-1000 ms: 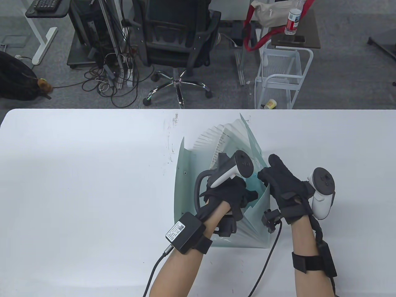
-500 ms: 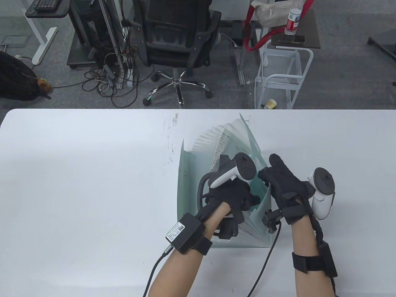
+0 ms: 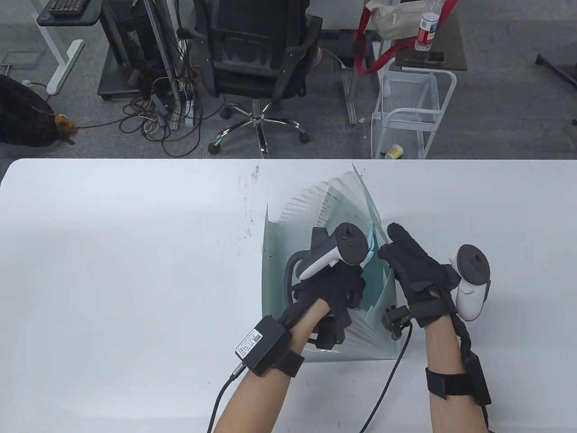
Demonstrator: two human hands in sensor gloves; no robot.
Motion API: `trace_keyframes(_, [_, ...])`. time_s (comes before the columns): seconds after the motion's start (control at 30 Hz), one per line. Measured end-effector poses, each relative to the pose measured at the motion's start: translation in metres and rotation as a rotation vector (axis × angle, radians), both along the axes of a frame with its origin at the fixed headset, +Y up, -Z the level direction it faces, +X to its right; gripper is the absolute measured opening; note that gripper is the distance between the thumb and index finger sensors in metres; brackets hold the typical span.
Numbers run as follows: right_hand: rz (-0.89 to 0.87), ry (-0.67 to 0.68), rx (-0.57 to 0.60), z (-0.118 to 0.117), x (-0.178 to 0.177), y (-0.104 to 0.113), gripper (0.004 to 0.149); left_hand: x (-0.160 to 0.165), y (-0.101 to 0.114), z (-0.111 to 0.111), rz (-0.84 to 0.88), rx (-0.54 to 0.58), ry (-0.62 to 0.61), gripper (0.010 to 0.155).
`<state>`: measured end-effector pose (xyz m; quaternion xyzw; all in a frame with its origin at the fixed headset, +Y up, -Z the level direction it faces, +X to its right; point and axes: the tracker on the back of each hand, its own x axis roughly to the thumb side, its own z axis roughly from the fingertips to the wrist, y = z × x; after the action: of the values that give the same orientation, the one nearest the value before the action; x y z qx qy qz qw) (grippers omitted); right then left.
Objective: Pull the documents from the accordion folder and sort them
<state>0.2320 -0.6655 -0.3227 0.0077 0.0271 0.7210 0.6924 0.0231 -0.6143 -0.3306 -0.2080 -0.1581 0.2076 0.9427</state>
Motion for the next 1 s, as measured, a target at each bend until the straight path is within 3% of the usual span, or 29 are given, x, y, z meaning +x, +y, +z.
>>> trace_keyframes(0.17, [-0.009,-0.014,-0.005,0.001,0.01,0.002,0.081,-0.014,0.018,0.007,0.115,0.115,0.045,0.046])
trace_keyframes(0.57, [-0.046,-0.037,-0.022,0.002,0.033,0.001,0.081,-0.048,0.048,0.014,0.253,0.206,0.122,0.046])
trace_keyframes(0.73, [-0.053,-0.048,-0.03,0.002,0.039,0.0,0.082,-0.085,0.065,0.013,0.313,0.209,0.196,0.045])
trace_keyframes(1.0, [-0.06,-0.039,-0.043,0.002,0.043,-0.001,0.083,-0.169,0.081,0.015,0.472,0.251,0.339,0.044])
